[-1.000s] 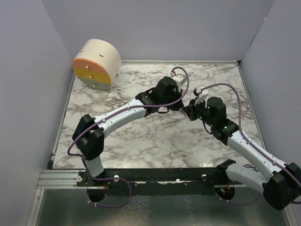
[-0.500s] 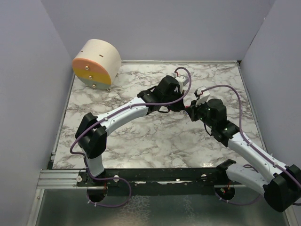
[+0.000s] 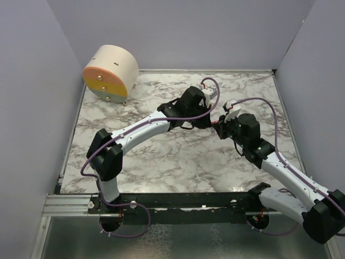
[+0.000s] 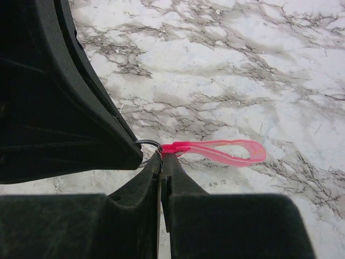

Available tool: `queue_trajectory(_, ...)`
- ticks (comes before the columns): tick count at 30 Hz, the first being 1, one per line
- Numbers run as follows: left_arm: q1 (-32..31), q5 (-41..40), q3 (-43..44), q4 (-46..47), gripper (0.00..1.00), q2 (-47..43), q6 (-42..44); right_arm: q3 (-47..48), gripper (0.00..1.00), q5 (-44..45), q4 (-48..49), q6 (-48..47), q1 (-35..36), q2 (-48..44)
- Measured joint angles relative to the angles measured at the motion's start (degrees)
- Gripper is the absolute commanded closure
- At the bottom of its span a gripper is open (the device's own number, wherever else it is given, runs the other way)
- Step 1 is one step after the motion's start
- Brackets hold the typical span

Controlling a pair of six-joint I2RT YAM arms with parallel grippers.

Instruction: Put the keys on the keyring

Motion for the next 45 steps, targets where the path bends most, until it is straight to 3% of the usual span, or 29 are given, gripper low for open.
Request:
queue_trajectory(25,1.4,8.3,3.0,-1.0,1.00,1.5,-1.4,-1.4,0.98,1.3,-0.3,-1.1,0.0,-4.7)
queue_trajectory(45,5.2,22.8,6.1,-0.9,1.00,4.4,-8.1,-8.9,0.97,0.0,11.1,-7.6,0.0,-10.0)
